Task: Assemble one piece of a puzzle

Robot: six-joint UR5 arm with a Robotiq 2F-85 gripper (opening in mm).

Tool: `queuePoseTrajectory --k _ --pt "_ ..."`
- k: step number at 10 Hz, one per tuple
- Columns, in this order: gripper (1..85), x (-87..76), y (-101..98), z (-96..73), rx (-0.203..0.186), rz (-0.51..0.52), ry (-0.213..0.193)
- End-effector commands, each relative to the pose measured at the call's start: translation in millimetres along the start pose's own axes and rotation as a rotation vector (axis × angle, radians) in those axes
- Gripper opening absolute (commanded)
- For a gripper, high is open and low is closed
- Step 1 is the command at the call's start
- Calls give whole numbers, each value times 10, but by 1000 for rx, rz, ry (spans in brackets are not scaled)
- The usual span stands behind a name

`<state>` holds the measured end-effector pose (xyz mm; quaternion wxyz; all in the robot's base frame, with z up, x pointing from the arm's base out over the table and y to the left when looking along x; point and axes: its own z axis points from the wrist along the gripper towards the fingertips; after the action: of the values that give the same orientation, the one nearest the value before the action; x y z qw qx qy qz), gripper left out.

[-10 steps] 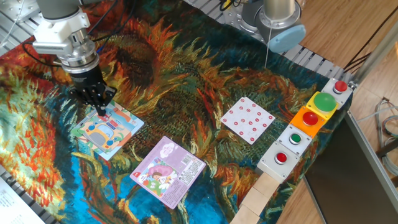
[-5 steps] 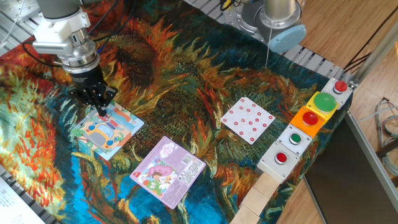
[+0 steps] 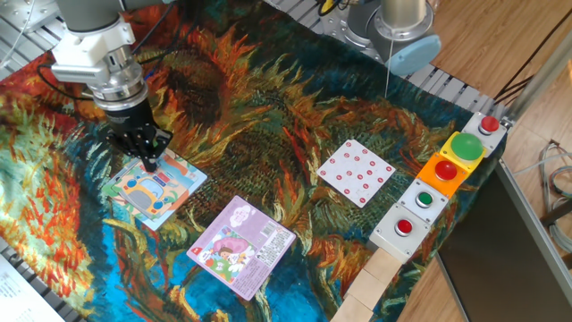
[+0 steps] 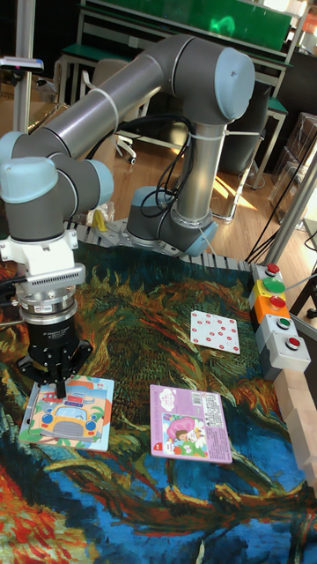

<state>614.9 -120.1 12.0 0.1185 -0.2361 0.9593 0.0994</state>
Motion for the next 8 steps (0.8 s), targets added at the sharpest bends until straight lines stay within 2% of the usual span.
queuePoseTrajectory --k 1,8 --pt "13 -7 3 24 3 8 -10" --pt "13 36 -45 41 5 -7 -14"
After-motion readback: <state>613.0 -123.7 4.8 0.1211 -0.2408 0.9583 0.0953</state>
